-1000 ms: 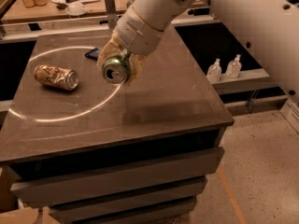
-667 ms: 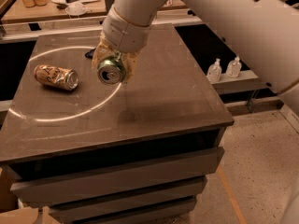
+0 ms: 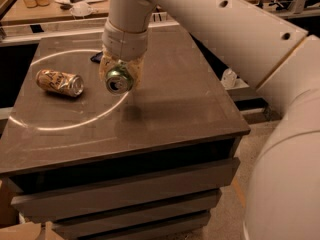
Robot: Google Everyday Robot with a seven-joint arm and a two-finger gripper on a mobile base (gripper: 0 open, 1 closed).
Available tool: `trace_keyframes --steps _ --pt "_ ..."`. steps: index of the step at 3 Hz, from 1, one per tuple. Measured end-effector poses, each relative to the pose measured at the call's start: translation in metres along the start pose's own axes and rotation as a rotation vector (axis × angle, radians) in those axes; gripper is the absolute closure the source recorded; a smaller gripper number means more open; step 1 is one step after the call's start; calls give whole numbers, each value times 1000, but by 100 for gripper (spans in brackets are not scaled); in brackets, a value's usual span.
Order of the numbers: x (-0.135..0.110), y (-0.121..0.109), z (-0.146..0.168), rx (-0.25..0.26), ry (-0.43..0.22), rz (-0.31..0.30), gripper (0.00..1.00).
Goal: Knock green can over
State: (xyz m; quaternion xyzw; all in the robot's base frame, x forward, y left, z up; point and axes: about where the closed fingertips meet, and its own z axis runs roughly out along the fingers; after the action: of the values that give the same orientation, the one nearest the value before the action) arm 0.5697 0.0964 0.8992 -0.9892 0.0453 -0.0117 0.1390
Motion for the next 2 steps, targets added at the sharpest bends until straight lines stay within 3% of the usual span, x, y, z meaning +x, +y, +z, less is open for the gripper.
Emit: trace_keyframes --steps 1,2 --pt "3 8 15 -48 -19 -2 100" --pt "4 12 28 -85 -34 3 82"
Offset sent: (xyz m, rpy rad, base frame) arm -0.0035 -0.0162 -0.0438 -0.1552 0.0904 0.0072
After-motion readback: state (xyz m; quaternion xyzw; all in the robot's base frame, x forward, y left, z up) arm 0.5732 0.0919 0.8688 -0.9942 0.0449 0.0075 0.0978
